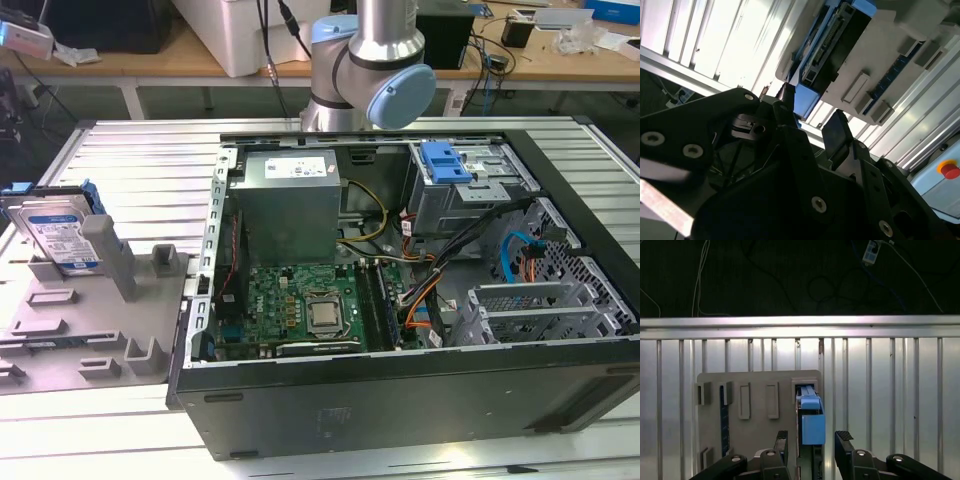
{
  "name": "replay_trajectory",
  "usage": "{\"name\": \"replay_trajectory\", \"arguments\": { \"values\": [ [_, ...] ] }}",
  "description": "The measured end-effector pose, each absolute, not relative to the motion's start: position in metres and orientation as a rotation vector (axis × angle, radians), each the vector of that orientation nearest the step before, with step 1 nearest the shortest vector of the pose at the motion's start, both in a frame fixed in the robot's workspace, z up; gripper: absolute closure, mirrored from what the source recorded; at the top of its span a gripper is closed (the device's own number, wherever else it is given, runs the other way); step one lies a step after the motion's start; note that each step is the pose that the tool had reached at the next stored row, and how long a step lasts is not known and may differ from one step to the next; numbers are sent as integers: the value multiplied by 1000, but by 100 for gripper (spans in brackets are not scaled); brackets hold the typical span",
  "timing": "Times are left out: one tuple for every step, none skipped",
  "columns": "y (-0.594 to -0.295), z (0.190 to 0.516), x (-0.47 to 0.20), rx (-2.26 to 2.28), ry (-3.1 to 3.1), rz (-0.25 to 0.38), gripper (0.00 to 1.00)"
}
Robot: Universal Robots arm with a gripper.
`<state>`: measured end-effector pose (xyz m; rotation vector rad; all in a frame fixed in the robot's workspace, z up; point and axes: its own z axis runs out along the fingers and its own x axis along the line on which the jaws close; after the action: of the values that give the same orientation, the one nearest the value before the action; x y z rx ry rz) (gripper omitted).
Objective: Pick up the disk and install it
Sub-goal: 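Pick up the disk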
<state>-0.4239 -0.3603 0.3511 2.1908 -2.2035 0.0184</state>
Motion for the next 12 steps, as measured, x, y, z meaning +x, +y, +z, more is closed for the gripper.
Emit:
{"name": "replay_trajectory", "arguments": {
  "values": [
    [-360, 350, -424, 2191, -2203, 18, 50],
    [-360, 350, -425, 2191, -2203, 18, 50],
    [-360, 349, -425, 2191, -2203, 18, 50],
    [-360, 348, -426, 2191, -2204, 18, 50],
    [-360, 347, -427, 2191, -2204, 18, 50],
    [-360, 346, -427, 2191, -2204, 18, 50],
    [-360, 345, -427, 2191, -2204, 18, 50],
    [-360, 344, -428, 2191, -2203, 18, 50],
    [-360, 343, -428, 2191, -2203, 18, 50],
    [-360, 342, -428, 2191, -2204, 18, 50],
    [-360, 341, -428, 2191, -2204, 18, 50],
    [-360, 340, -428, 2191, -2204, 18, 50]
  ]
}}
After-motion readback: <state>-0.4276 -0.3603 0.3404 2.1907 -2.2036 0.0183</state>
